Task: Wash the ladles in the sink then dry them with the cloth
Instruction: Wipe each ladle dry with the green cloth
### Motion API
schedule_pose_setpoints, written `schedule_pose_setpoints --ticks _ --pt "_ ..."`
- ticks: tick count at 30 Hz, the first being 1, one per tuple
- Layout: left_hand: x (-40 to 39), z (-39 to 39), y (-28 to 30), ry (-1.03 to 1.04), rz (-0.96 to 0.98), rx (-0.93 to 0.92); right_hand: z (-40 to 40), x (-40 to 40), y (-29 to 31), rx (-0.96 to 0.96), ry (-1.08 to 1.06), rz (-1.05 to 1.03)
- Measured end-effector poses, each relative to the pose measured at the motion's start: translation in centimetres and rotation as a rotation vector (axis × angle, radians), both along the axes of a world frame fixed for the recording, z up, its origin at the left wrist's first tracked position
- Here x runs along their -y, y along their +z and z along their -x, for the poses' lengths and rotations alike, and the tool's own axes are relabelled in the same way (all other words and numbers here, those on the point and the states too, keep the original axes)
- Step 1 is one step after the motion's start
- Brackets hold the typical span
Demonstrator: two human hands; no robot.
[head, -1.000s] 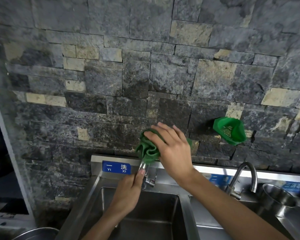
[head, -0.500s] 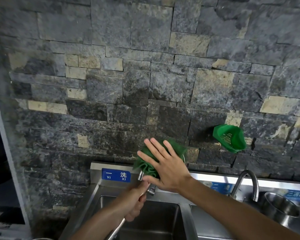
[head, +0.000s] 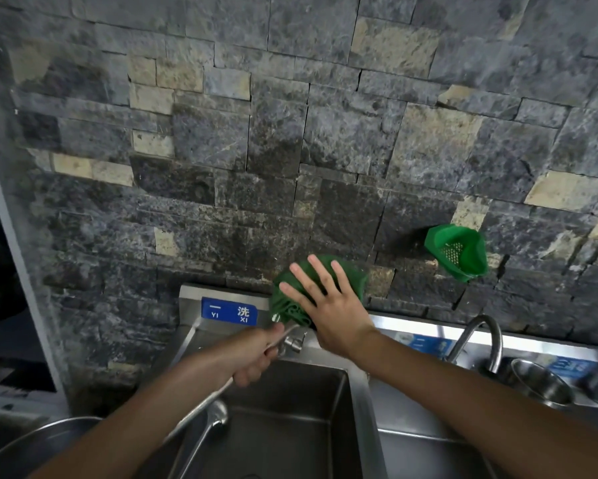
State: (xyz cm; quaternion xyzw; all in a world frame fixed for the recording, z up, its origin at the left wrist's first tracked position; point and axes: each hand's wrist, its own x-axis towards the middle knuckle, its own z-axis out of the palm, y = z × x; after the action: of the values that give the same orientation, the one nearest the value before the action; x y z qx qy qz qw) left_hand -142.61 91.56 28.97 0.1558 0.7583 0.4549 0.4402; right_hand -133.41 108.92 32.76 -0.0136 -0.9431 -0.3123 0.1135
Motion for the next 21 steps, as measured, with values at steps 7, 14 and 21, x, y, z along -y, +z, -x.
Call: schedule_pose_setpoints --ticks 7,14,21 --pt "0.6 -0.3 0.9 0.009 -0.039 -0.131 0.6 0.8 -0.1 0.007 -0.065 -0.037" --pt "1.0 -0.3 -0.8 0.049 -0.056 -0.224 0.8 1.4 -0.5 0.095 -0.072 -0.134" --pt "1.7 -0.2 -1.9 0.066 -0.072 -0.199 -0.5 1.6 0.0 0.111 0.021 -0.344"
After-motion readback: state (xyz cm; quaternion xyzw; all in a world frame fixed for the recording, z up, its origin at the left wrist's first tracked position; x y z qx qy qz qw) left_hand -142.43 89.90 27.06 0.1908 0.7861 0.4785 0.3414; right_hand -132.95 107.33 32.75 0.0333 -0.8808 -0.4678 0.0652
